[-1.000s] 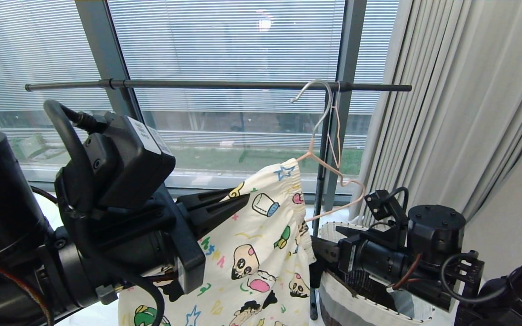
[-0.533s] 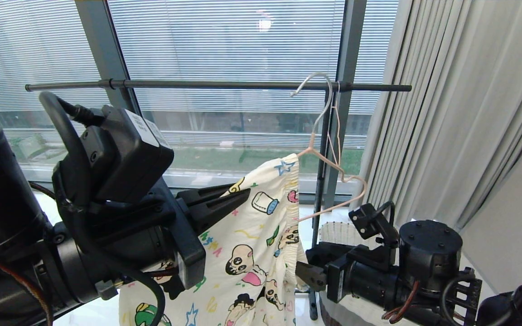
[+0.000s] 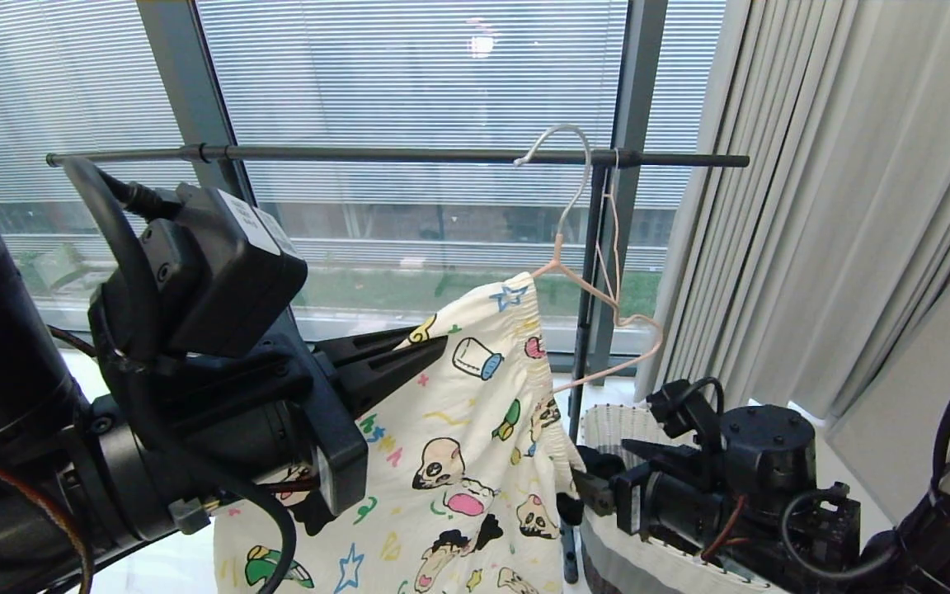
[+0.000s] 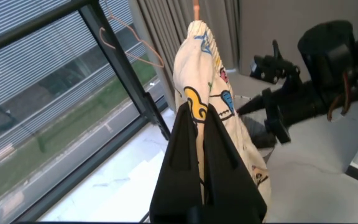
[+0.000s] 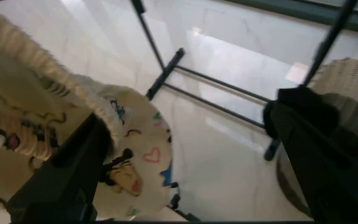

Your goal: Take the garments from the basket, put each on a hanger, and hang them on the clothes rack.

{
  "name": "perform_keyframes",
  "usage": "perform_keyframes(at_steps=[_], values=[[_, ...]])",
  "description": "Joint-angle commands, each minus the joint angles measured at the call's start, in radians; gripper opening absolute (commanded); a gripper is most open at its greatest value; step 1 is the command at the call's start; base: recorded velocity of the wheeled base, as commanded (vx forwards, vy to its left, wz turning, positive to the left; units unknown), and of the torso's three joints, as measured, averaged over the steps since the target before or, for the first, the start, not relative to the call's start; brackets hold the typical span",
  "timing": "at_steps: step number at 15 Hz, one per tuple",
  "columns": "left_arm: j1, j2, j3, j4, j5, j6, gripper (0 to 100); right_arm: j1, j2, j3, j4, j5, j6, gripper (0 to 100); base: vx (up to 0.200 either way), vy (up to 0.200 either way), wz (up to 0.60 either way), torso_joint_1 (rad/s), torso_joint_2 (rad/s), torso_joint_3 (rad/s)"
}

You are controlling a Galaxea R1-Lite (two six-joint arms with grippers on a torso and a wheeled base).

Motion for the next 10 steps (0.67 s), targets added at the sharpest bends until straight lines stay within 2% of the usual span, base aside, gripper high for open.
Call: perform_keyframes(at_steps=[1,3,5,8,10], values=[[0.019,0.0,0.002,-0.001,-0.001,0.0,0,-0.119,-0.005,-0.001,0.0,-0.004,-0.041,100,0.0,0.0,0.0,0.0,0.0,0.0],[0.017,-0.016,0.013,-0.001,-0.006,-0.001,0,-0.202,-0.007,-0.029,0.0,0.001,-0.063,100,0.0,0.0,0.0,0.0,0.0,0.0],[0.013,-0.04,0.055,-0.001,-0.009,0.003,0,-0.25,-0.005,-0.066,0.001,0.01,-0.081,100,0.0,0.0,0.0,0.0,0.0,0.0],[0.014,-0.105,0.131,-0.001,-0.047,0.012,0,-0.282,-0.005,-0.08,0.001,0.042,-0.118,100,0.0,0.0,0.0,0.0,0.0,0.0],[0.02,-0.114,0.145,-0.001,-0.053,0.017,0,-0.29,-0.005,-0.08,0.004,0.045,-0.135,100,0.0,0.0,0.0,0.0,0.0,0.0]])
